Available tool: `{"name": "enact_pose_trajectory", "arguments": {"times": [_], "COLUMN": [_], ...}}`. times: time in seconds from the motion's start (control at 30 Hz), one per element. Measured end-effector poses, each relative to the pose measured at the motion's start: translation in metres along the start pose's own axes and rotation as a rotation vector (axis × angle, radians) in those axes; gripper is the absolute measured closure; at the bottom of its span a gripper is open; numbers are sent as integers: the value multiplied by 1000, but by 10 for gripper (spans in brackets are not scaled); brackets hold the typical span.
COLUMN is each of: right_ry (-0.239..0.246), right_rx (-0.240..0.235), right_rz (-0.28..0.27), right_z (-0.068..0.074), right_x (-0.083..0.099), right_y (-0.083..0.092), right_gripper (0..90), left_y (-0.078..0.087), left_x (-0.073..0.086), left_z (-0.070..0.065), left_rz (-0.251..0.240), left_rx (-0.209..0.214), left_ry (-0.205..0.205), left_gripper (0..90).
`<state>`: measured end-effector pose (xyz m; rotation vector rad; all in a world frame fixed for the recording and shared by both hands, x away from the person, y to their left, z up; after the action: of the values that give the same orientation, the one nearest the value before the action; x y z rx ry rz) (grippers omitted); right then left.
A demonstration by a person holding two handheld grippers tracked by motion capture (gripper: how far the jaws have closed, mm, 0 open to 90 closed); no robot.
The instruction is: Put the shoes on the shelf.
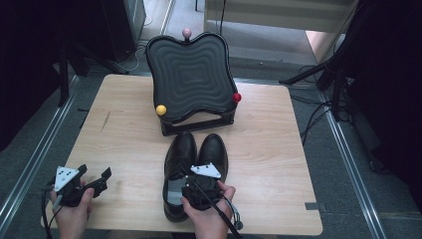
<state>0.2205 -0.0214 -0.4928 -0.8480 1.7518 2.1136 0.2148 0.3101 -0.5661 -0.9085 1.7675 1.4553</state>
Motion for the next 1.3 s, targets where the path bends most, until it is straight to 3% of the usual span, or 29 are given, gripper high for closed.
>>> {"name": "enact_pose_trajectory", "arguments": {"times": [0.17, 0.2, 0.23, 0.27, 0.37, 0.53, 0.57, 0.73, 0.9, 1.0, 1.13, 1.2, 1.3], "right_ry": [-8, 5, 71, 92, 68, 51, 18, 26, 34, 29, 55, 23, 29], "right_rx": [9, 16, 48, 50, 23, 7, 7, 20, -6, -15, -8, -27, -52], "right_rz": [23, 30, 46, 69, 96, 85, 62, 9, -56, -99, -111, -143, -167], "right_z": [-1, 0, 2, 4, 3, 1, -2, 0, -2, -10, -14, -21, -25], "right_x": [-3, -3, -5, -7, -10, -9, -7, 0, 10, 15, 18, 21, 22], "right_y": [-6, -7, -10, -11, -15, -16, -14, -10, 1, 12, 19, 25, 30], "right_gripper": [576, 586, 595, 606, 650, 741, 784, 812, 829, 835, 836, 837, 837], "left_y": [0, 0, -1, -1, -1, -1, -1, -1, -1, -1, -1, -1, 0], "left_x": [0, 0, 0, 0, 0, 0, 0, 0, 0, 0, 0, 0, 0], "left_z": [0, 0, 0, 0, -1, 0, 0, 1, 1, 1, 1, 1, 1], "left_rz": [-2, -1, 3, 4, 9, 6, 6, 5, 4, 4, 4, 3, -2], "left_rx": [1, 3, 2, 1, -3, 0, 4, 8, 6, 6, 6, 6, 5], "left_ry": [1, 2, 3, 1, -1, 6, 6, 10, 9, 9, 9, 11, 9], "left_gripper": [148, 148, 148, 149, 149, 150, 150, 150, 151, 151, 151, 151, 151]}}
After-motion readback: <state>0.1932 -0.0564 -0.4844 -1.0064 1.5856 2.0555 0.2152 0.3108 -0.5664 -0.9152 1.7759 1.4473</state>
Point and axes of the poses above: each handheld gripper's, and its own axes: y roughly backward along the jaws, x roughly out of its underside, z roughly to its left, the point moved 3 cm from there along -y, roughly forward along the jaws, and after that the axes turned 4 degrees about z, right-handed, at the moved point
